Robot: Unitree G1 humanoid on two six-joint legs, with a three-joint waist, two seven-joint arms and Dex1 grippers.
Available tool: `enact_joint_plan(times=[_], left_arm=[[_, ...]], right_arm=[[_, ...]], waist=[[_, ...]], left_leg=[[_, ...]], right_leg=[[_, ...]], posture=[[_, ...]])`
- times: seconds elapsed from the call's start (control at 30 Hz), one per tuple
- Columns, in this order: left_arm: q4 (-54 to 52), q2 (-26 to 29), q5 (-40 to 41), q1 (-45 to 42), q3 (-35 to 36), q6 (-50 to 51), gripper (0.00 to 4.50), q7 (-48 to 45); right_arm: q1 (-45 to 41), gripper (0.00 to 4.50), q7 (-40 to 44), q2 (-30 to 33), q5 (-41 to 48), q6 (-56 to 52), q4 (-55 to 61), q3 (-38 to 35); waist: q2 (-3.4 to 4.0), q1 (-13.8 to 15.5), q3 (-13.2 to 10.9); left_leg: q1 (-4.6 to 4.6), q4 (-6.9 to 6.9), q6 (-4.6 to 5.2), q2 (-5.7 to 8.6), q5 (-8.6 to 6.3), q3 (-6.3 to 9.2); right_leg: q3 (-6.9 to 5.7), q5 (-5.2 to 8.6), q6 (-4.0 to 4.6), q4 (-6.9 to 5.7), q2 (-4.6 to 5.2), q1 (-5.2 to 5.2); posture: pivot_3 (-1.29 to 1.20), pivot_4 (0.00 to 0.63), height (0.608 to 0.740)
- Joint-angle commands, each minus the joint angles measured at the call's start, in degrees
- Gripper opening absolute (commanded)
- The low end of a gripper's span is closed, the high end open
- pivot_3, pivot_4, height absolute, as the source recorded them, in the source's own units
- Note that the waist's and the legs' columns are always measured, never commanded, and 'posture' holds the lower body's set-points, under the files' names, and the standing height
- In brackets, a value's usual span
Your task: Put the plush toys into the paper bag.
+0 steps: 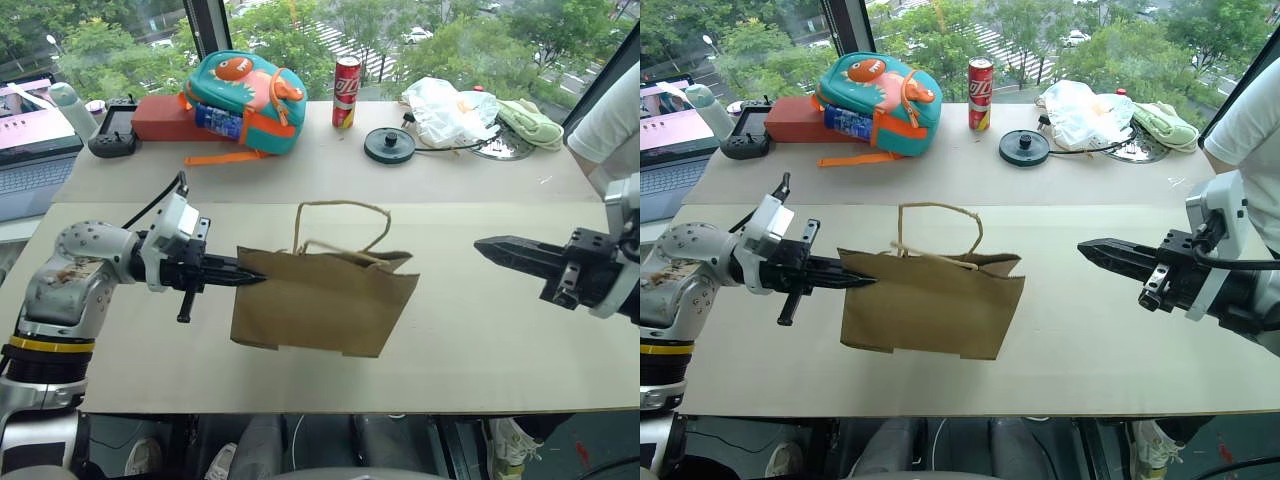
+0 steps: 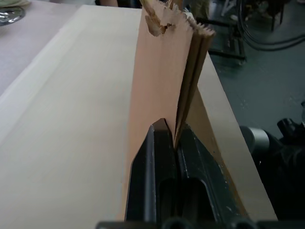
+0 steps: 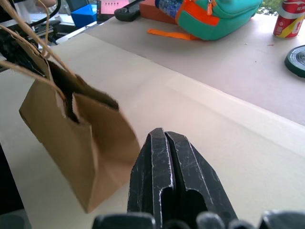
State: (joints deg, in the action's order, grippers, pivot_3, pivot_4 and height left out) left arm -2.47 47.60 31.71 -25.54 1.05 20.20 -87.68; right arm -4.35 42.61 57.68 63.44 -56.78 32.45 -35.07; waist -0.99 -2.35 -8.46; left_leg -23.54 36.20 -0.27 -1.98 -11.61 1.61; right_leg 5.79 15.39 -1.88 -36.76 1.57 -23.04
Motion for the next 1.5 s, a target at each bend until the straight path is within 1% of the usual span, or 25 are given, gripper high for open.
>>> enact_joint_plan(times=[0.03,0.13,0.33,0.47,0.53,0.57,0.63,0.67,0.73,0.93,1.03,1.13,1.3,1.5], left_arm=[[0.79,-0.34,-1.41,0.99,0.18,-5.37,0.08,-1.52],[1.16,-1.18,-2.47,2.49,0.15,-8.44,0.08,-1.18],[-0.46,-2.05,-2.9,4.78,0.4,-9.88,0.08,0.36],[-0.91,-1.61,-2.94,5.84,0.33,-10.17,0.08,0.93],[-1.03,-1.34,-2.52,5.96,0.56,-10.12,0.61,0.77],[-0.88,-1.22,-2.5,5.89,0.58,-10.11,0.71,0.68],[-0.72,-0.03,-2.08,5.19,0.98,-8.46,1.49,0.48],[-0.63,0.32,-1.95,4.96,1.06,-8.0,1.81,0.42],[-2.28,3.07,-0.19,4.46,1.16,-3.58,2.48,-0.59],[-5.12,8.82,4.1,1.96,2.75,6.7,2.48,-0.98],[-4.37,11.35,8.34,-1.28,4.36,14.7,2.48,-0.33],[-2.28,12.84,9.69,-3.24,5.12,18.96,2.48,0.09],[0.42,15.8,8.06,-1.96,5.33,18.6,2.48,-2.18],[0.1,14.79,8.86,-1.25,6.42,19.54,2.48,0.27]], right_arm=[[-0.13,0.0,2.1,1.32,-0.31,1.91,0.77,-0.12],[-0.39,0.0,3.26,2.08,-0.56,2.18,1.28,0.69],[-0.88,0.0,5.22,3.59,-1.96,3.24,1.71,2.54],[-1.39,0.0,6.61,3.87,-2.15,3.74,1.73,3.55],[-1.64,0.0,6.96,3.89,-2.53,3.98,1.51,3.91],[-1.84,0.0,7.03,3.86,-2.78,4.11,1.33,4.22],[-2.01,0.0,7.68,3.96,-3.73,4.68,0.84,4.92],[-2.1,0.0,7.9,3.96,-4.06,4.84,0.69,5.17],[-2.43,0.0,8.18,4.11,-4.95,4.96,0.29,5.81],[-2.54,0.0,8.57,4.49,-4.78,4.88,0.43,6.16],[-2.36,0.0,8.79,4.59,-5.06,4.94,0.44,6.14],[-2.16,0.0,9.03,4.61,-5.44,5.1,0.53,6.41],[-2.84,0.0,9.38,4.51,-5.91,5.22,0.31,7.21],[-3.06,0.0,9.12,3.98,-6.18,5.3,0.49,7.74]], waist=[[0.0,0.01,0.0],[0.0,0.08,0.0],[0.0,0.09,0.0],[0.0,0.1,0.0],[0.0,0.1,0.0],[0.0,0.1,0.0],[0.0,0.09,0.0],[0.0,0.09,0.0],[0.0,0.07,0.0],[-0.01,-0.02,-0.01],[-0.03,-0.02,-0.02],[-0.02,-0.02,-0.01],[-0.02,-0.23,-0.02],[-0.02,0.05,-0.02]], left_leg=[[0.0,0.0,0.0,0.0,0.0,0.0],[-0.01,0.01,0.0,0.0,0.0,0.0],[0.0,0.03,0.0,0.0,0.0,0.0],[0.01,0.02,0.0,0.0,0.0,0.0],[0.01,0.03,0.0,0.0,0.0,0.0],[0.01,0.03,0.0,0.0,0.0,0.0],[0.01,0.03,0.0,0.0,0.0,0.0],[0.01,0.04,0.0,0.0,0.0,0.0],[0.01,0.03,0.0,0.0,0.0,0.0],[0.02,0.03,0.0,-0.01,0.0,0.0],[0.02,0.03,0.0,-0.01,0.0,0.0],[0.02,0.03,0.0,-0.01,0.0,0.0],[0.07,0.0,0.0,-0.04,0.0,-0.03],[0.05,0.01,0.0,-0.04,0.0,-0.04]], right_leg=[[0.0,0.0,0.0,0.0,0.0,0.0],[0.0,0.0,0.0,0.0,0.01,0.01],[0.01,0.0,0.0,-0.01,0.01,0.01],[0.01,0.0,0.0,-0.01,0.01,0.01],[0.01,0.0,0.0,-0.02,0.01,0.02],[0.01,0.01,-0.01,-0.02,0.01,0.02],[0.01,0.01,-0.01,-0.02,0.01,0.02],[0.01,0.0,-0.01,-0.02,0.01,0.01],[0.01,0.0,-0.01,-0.02,0.01,0.01],[0.01,0.03,-0.05,-0.04,0.0,0.0],[0.01,0.07,-0.12,-0.05,0.0,0.0],[0.0,0.09,-0.16,-0.05,0.0,-0.01],[0.0,0.11,-0.14,-0.09,-0.02,-0.04],[0.0,0.13,-0.11,-0.11,-0.01,-0.03]], posture=[[0.0,0.15,0.739],[0.0,0.15,0.739],[0.0,0.15,0.739],[0.0,0.15,0.739],[0.0,0.15,0.739],[0.0,0.15,0.739],[0.0,0.15,0.739],[0.0,0.15,0.739],[0.0,0.15,0.739],[0.0,0.15,0.739],[0.0,0.15,0.739],[0.0,0.15,0.739],[0.0,0.15,0.739],[0.0,0.15,0.739]])
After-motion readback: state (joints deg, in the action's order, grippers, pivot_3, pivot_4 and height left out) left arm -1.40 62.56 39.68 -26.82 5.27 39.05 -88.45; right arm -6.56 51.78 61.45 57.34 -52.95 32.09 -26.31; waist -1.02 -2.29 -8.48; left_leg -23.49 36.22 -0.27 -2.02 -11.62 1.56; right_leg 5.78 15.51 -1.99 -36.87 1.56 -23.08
